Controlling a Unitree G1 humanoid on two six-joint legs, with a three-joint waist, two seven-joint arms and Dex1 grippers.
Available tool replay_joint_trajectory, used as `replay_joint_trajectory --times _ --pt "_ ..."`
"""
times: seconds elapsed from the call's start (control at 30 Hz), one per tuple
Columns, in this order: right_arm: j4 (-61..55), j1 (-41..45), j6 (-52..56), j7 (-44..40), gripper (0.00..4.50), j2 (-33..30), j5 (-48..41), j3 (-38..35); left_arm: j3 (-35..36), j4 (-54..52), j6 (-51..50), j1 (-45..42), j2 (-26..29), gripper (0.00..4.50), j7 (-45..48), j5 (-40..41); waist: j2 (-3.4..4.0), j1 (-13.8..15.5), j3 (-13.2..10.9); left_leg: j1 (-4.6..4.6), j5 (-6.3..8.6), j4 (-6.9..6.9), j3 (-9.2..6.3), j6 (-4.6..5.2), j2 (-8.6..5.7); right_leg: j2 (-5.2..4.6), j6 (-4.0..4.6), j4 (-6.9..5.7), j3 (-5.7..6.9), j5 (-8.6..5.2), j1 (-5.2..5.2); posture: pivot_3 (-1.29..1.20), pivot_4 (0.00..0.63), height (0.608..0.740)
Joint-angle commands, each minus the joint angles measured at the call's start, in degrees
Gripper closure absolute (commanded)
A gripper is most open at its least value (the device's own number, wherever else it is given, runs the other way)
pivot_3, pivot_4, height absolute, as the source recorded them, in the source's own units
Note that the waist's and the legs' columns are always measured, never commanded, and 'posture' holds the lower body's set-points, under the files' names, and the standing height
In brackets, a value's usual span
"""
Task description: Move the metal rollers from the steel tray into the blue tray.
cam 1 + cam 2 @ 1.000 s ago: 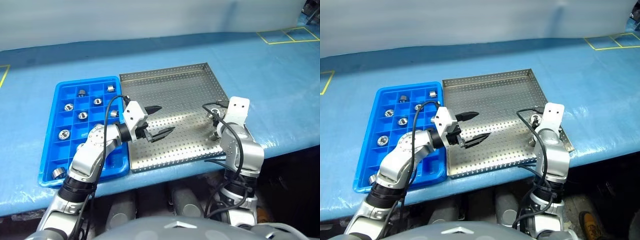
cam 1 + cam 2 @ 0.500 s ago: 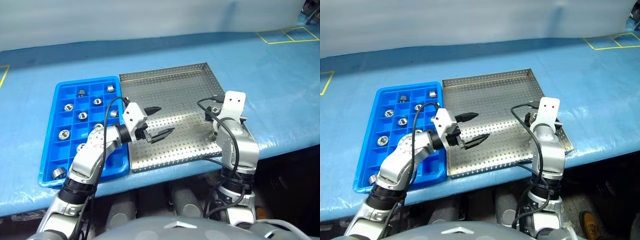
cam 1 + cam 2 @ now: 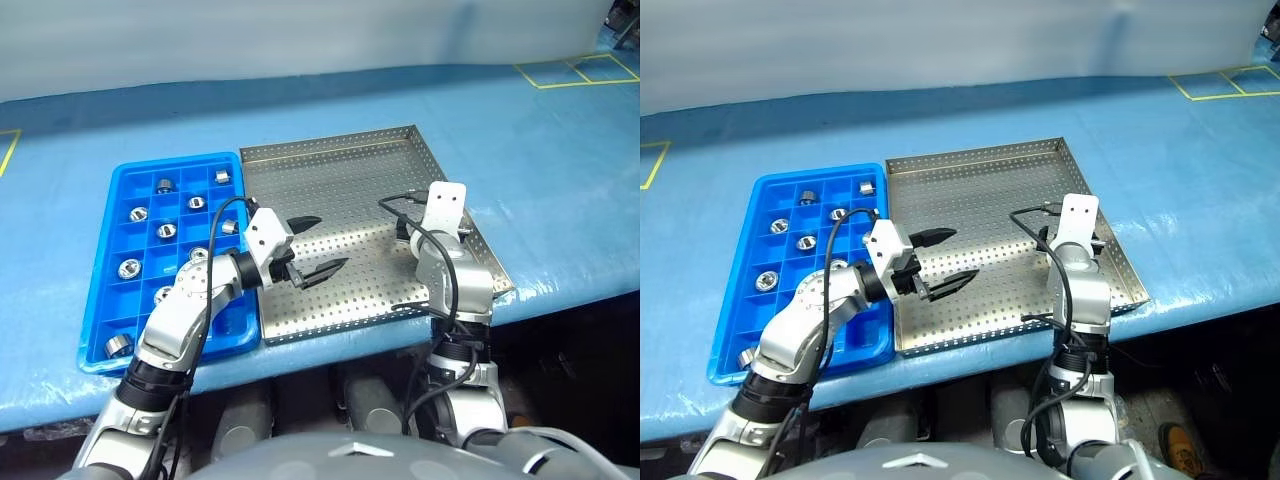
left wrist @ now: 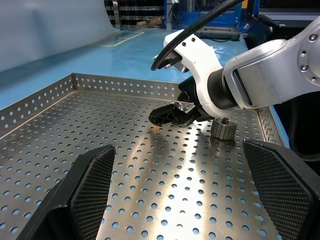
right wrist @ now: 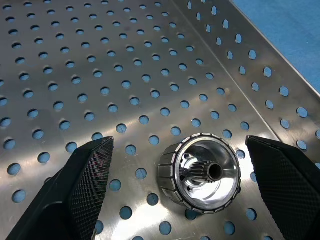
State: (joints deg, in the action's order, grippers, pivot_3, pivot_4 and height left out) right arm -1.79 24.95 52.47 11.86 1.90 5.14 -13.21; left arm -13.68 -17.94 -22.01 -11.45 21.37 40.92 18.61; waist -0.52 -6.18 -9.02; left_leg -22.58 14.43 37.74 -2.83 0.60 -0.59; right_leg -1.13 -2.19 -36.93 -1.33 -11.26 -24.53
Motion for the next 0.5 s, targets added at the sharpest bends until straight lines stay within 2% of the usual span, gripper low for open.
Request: replay_joint_trajectory --times 0.03,0.17,0.23,0.37,0.5 --pt "0.20 1.38 -1.93 1.40 0.95 -0.48 -0.30 -0.65 0.52 -2.33 0.91 0.37 -0.32 0.00 -0.25 0.25 0.00 0.05 0.00 0.00 0.00 0.00 0.00 0.00 0.00 0.00 0.01 0.00 0.00 0.00 0.00 -0.10 0.150 0.740" --pt "-1.11 1.39 -1.61 1.53 2.29 -0.37 -0.51 -0.48 0.54 -2.52 0.83 0.67 -0.12 0.00 -0.08 0.33 0.00 0.20 0.00 0.00 0.00 0.01 0.01 0.00 0.00 0.00 0.00 0.00 -0.01 0.01 0.00 -0.10 0.150 0.740" --pt "-2.81 1.07 -0.99 1.39 2.76 -0.06 -0.50 -0.02 0.49 -2.68 0.68 0.84 0.19 0.00 0.36 0.51 0.00 0.26 0.00 0.00 0.00 0.00 0.01 0.01 0.00 0.00 0.00 0.00 -0.02 0.01 0.00 -0.10 0.150 0.740" --pt "-7.17 0.68 0.74 -0.30 2.76 0.42 -0.68 2.57 1.08 -3.11 1.35 1.75 0.65 0.00 0.69 0.65 0.03 0.27 -0.01 0.00 0.00 0.00 0.02 0.01 0.01 0.00 -0.01 -0.01 -0.03 0.01 -0.01 -0.09 0.150 0.740" --pt "-11.43 1.35 2.33 -4.24 2.76 0.83 -1.35 8.94 3.27 -3.81 3.25 3.59 0.40 0.00 -1.16 0.06 0.04 0.36 -0.01 0.01 0.01 -0.01 0.01 0.01 0.03 0.02 -0.01 -0.01 -0.02 0.01 -0.03 -0.06 0.150 0.740"
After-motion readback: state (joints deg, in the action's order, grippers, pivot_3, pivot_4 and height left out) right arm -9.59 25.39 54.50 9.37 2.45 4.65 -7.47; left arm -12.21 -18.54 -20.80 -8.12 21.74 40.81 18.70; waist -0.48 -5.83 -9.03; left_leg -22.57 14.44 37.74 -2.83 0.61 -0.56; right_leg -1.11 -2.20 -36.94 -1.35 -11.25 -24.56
